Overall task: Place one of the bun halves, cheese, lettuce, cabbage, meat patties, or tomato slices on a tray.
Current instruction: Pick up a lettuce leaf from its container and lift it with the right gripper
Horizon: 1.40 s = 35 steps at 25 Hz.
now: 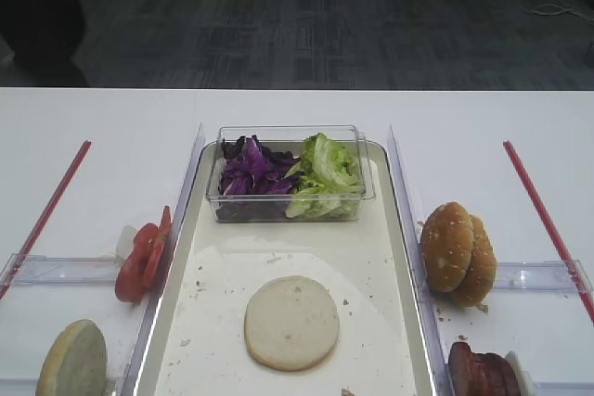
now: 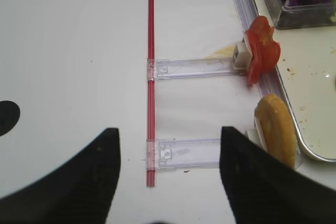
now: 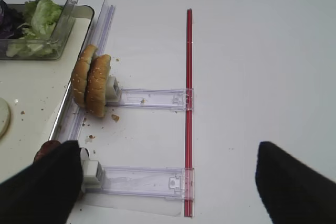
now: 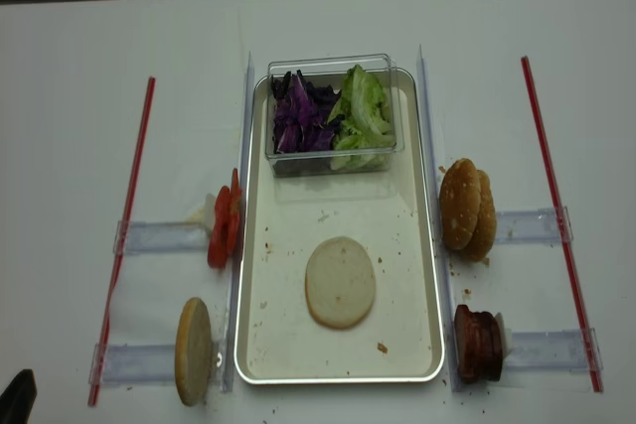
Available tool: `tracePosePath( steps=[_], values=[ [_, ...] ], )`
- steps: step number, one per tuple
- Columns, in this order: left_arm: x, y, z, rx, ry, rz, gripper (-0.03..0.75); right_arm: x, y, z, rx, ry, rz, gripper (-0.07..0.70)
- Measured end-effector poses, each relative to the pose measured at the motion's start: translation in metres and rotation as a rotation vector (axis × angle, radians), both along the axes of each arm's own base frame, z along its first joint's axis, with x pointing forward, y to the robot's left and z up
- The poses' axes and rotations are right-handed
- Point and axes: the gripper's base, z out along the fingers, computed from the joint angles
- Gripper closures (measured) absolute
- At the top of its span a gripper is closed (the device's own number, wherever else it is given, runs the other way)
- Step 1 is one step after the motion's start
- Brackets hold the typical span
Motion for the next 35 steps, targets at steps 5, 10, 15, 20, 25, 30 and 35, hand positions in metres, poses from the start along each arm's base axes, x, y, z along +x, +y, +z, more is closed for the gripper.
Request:
tracePosePath(
  steps=[5,10,15,20,25,30,35],
  values=[
    [0.0,0.0,0.0,0.0,0.0,0.0,0.294,0.0,0.0,0.0,0.0,0.003,0.0,-0.026],
    [0.0,0.0,0.0,0.0,0.0,0.0,0.294,0.009,0.0,0.0,0.002,0.064,0.0,-0.026],
    [0.0,0.0,0.0,0.0,0.0,0.0,0.294,0.018,-0.001,0.0,0.004,0.125,0.0,-0.026],
    [0.0,0.0,0.0,0.0,0.0,0.0,0.294,0.024,-0.001,-0.001,0.005,0.165,0.0,0.001],
    [0.0,0.0,0.0,0.0,0.0,0.0,0.294,0.029,-0.001,-0.001,0.007,0.202,0.0,0.024],
    [0.0,0.0,0.0,0.0,0.0,0.0,0.294,0.038,-0.001,-0.003,0.009,0.275,0.0,0.029],
    [0.0,0.0,0.0,0.0,0.0,0.0,0.294,0.05,-0.002,-0.004,0.011,0.371,0.002,0.073]
  ],
)
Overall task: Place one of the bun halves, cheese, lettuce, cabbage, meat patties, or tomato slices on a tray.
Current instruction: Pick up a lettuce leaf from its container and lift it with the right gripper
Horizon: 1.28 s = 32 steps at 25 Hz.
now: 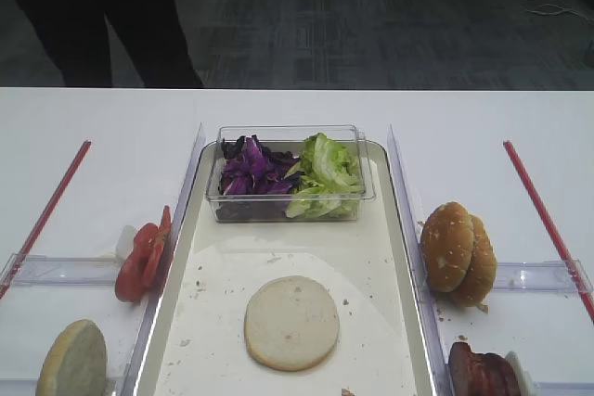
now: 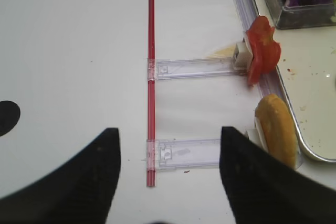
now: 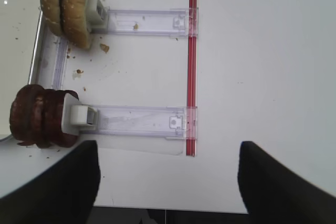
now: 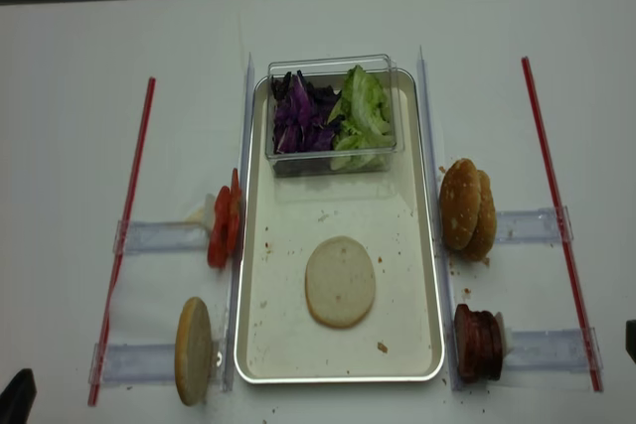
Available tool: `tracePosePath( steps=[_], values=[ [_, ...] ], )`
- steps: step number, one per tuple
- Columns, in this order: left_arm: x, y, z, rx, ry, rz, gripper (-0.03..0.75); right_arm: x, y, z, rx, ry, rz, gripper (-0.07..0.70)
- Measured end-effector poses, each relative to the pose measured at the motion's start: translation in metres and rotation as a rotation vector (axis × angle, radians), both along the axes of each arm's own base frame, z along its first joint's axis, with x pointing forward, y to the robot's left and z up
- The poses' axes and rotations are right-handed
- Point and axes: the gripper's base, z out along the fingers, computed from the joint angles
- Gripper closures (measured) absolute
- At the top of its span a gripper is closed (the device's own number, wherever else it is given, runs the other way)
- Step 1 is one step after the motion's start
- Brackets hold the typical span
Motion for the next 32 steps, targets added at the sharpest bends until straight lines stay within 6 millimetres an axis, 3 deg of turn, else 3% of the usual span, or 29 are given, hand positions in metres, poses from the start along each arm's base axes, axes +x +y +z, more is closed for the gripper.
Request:
tracePosePath(
  steps=[12,24,32],
  values=[
    [0.0,0.0,0.0,0.0,0.0,0.0,0.294,0.034,0.001,0.01,0.032,0.17,0.002,0.105],
    [0.0,0.0,0.0,0.0,0.0,0.0,0.294,0.084,-0.002,0.011,0.009,0.375,0.024,0.108],
    [0.0,0.0,0.0,0.0,0.0,0.0,0.294,0.119,-0.003,0.017,0.01,0.417,0.025,0.134]
  ],
)
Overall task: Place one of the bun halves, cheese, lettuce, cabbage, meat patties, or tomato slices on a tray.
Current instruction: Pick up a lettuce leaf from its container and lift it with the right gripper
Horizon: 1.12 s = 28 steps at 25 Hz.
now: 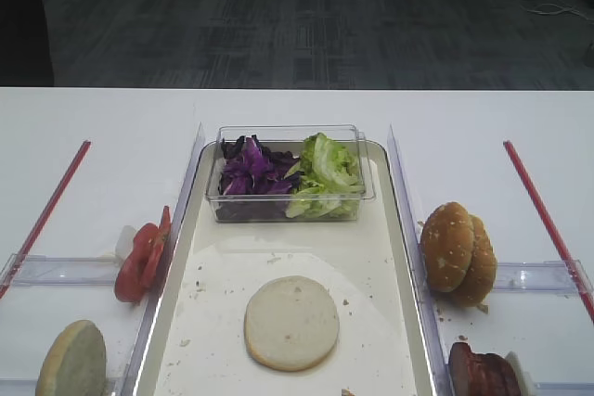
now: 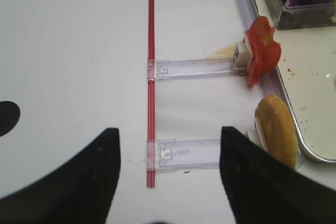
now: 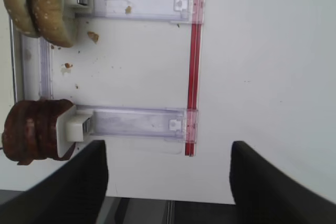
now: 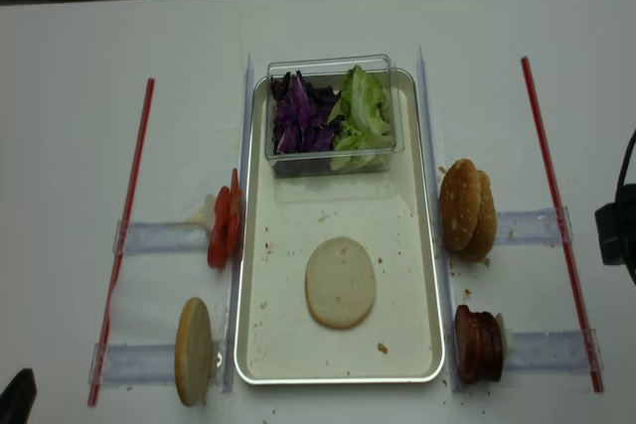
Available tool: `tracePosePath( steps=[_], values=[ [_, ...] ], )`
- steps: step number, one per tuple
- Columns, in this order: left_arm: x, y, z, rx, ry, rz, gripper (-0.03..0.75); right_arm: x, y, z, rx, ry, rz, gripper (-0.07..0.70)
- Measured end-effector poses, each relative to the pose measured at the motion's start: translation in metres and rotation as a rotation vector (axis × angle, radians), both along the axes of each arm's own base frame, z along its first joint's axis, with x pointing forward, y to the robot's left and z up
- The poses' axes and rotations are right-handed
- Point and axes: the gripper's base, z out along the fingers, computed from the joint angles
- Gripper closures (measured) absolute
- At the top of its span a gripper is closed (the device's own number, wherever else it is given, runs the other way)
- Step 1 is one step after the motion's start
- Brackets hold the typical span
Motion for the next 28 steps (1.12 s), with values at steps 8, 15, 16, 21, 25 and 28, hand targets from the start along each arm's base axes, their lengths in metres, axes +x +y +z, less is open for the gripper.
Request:
tracePosePath(
  steps=[8,15,16,21,25,28],
  values=[
    [0.0,0.0,0.0,0.0,0.0,0.0,0.294,0.04,-0.001,0.004,0.0,0.029,0.001,0.136],
    [0.0,0.0,0.0,0.0,0.0,0.0,0.294,0.085,-0.003,0.003,0.001,0.054,0.0,0.139],
    [0.0,0.0,0.0,0.0,0.0,0.0,0.294,0.091,-0.003,0.003,0.001,0.053,0.0,0.139],
    [0.0,0.0,0.0,0.0,0.0,0.0,0.294,0.122,-0.004,0.0,0.001,0.06,0.0,0.14],
    [0.0,0.0,0.0,0.0,0.0,0.0,0.294,0.145,-0.005,-0.004,0.001,0.065,0.001,0.141],
    [0.0,0.0,0.0,0.0,0.0,0.0,0.294,0.16,-0.005,-0.008,0.001,0.07,0.002,0.141]
  ],
)
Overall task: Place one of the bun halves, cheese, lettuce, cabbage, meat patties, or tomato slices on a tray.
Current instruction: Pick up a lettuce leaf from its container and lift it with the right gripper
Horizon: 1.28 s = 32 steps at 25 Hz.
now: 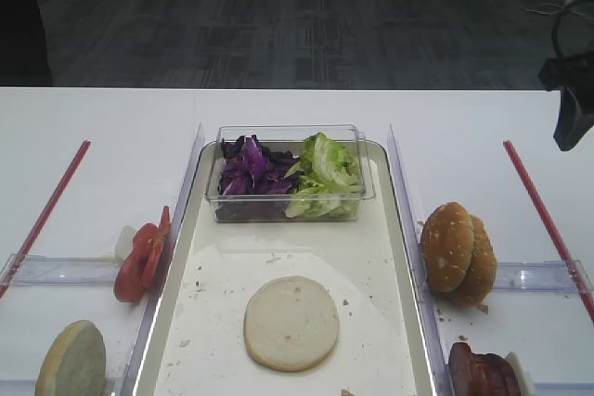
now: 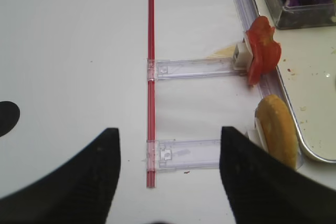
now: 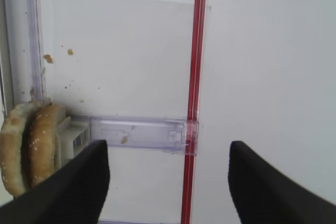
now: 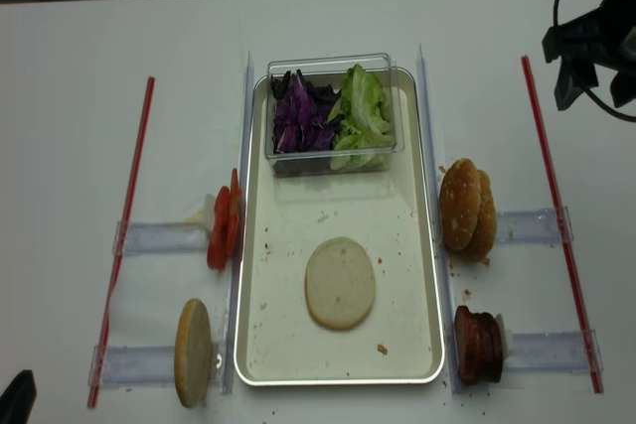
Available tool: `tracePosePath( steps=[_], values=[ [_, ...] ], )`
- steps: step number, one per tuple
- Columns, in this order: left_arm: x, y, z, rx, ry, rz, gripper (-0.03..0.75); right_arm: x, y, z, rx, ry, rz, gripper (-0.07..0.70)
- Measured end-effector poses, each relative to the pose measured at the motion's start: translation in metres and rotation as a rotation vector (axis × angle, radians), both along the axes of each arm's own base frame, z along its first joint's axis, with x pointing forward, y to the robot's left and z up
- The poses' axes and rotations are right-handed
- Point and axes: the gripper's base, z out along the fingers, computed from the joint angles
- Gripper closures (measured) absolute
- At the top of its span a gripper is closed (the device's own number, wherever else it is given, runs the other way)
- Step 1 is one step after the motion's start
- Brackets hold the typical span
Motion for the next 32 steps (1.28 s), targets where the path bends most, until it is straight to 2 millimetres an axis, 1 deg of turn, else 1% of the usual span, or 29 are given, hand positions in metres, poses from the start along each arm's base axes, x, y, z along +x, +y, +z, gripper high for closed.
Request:
tracePosePath(
  steps=[10,19,24,27,32],
  values=[
    [0.0,0.0,0.0,0.0,0.0,0.0,0.294,0.044,-0.001,-0.017,-0.001,0.024,0.014,0.147],
    [0.0,0.0,0.0,0.0,0.0,0.0,0.294,0.076,-0.002,-0.027,-0.001,0.024,0.02,0.147],
    [0.0,0.0,0.0,0.0,0.0,0.0,0.294,0.083,-0.003,-0.026,-0.009,0.027,0.025,0.147],
    [0.0,0.0,0.0,0.0,0.0,0.0,0.294,0.085,-0.003,-0.021,-0.004,0.015,0.018,0.151],
    [0.0,0.0,0.0,0.0,0.0,0.0,0.294,0.086,0.003,-0.018,0.023,0.006,0.017,0.186]
  ],
)
